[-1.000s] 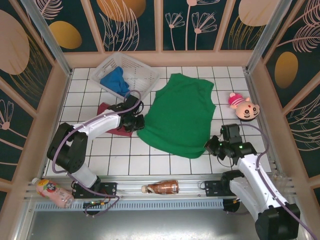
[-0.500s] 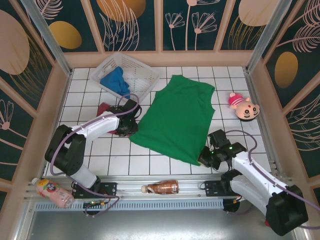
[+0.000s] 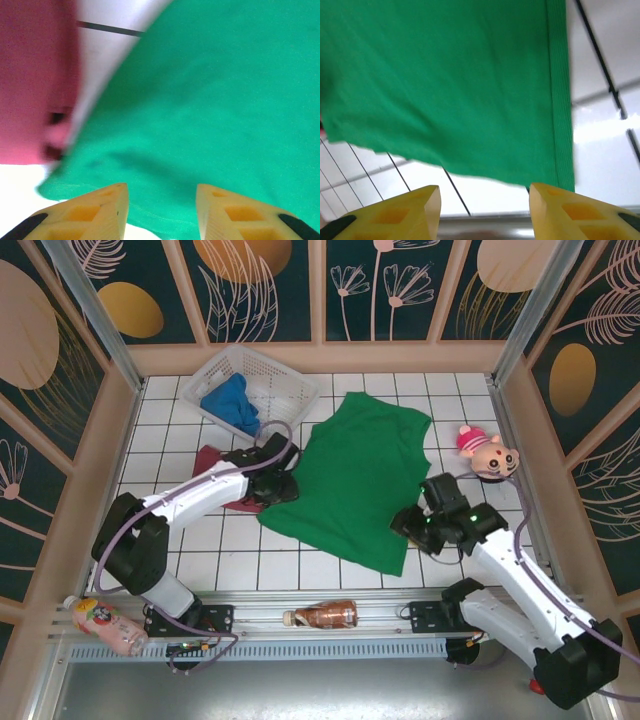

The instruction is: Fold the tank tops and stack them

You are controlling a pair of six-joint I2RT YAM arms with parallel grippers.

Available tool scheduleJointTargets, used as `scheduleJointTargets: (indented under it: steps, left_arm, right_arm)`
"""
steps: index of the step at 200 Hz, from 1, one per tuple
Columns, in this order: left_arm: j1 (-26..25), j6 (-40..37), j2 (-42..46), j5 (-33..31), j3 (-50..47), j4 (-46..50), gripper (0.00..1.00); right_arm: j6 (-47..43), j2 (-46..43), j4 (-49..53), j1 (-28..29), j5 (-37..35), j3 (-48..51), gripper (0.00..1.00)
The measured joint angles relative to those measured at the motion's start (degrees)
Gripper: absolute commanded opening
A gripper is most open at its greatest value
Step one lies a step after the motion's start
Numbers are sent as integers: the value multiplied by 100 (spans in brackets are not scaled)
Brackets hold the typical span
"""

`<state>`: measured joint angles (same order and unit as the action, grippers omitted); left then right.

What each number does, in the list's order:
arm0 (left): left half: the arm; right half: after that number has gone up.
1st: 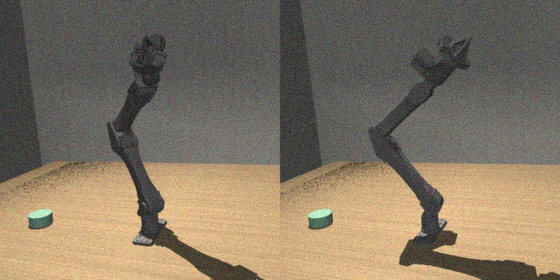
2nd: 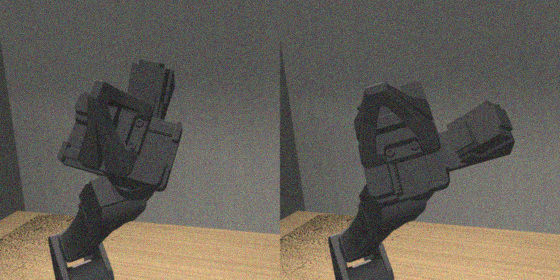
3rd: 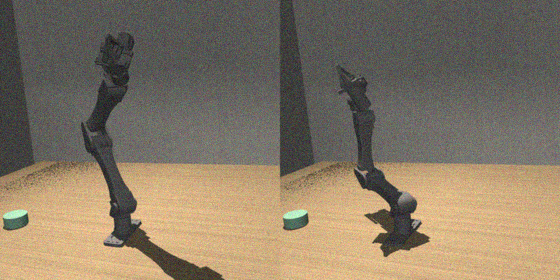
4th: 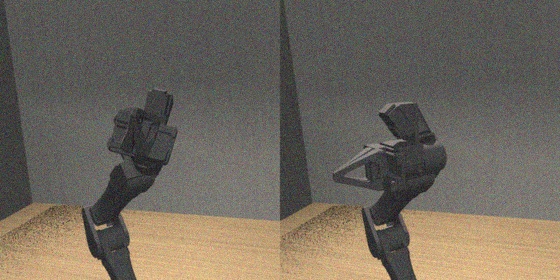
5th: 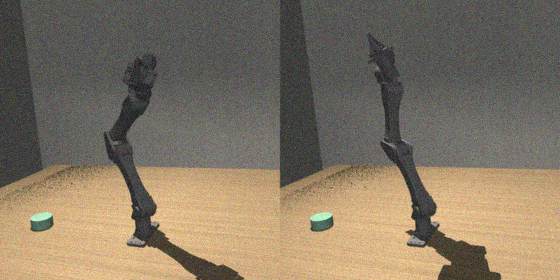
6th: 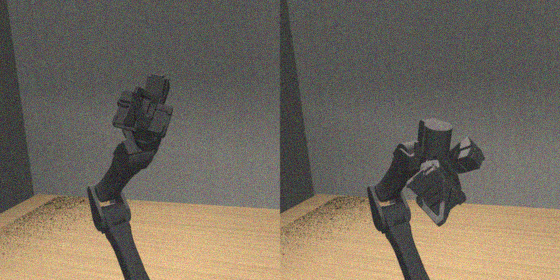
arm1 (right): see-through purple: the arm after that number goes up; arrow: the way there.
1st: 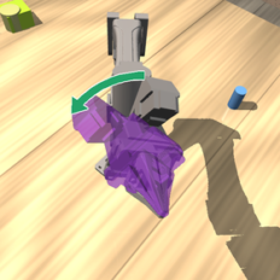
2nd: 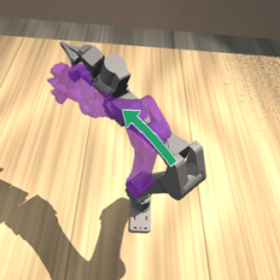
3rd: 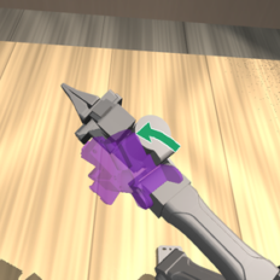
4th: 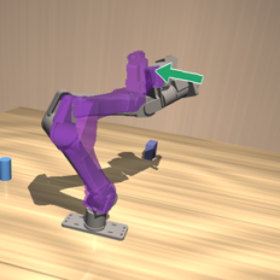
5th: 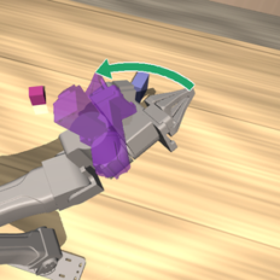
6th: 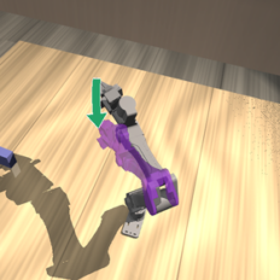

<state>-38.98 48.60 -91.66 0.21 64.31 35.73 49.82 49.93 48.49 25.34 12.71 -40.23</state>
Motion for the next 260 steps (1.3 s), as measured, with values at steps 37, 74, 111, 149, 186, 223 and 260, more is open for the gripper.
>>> scheduleJointTargets:
  steps: [37,74,111,149,186,223,260]
  left_arm:
    - [-192,225,-179,247,-273,-601,44]
    - [-146,208,-442,232,-763,-697,45]
    - [55,28,-529,205,-977,-688,45]
    - [348,-319,-581,79,-944,-577,46]
    - [560,-691,-863,-101,-610,-354,46]
    - [767,-1102,-1248,-498,-107,-20,46]
    - [868,-1392,-1700,-868,573,271,47]
  right_arm:
    - [-868,997,-1550,-857,-2,7,35]
    - [-1408,2026,-2588,-883,111,203,30]
    - [-1617,2341,-2968,-885,238,688,29]
    - [-1620,2321,-3080,-669,343,1132,28]
    - [-1217,2098,-3230,81,498,1355,28]
    - [-667,1912,-3241,654,719,1486,31]
    - [-570,1781,-2824,686,802,1119,44]
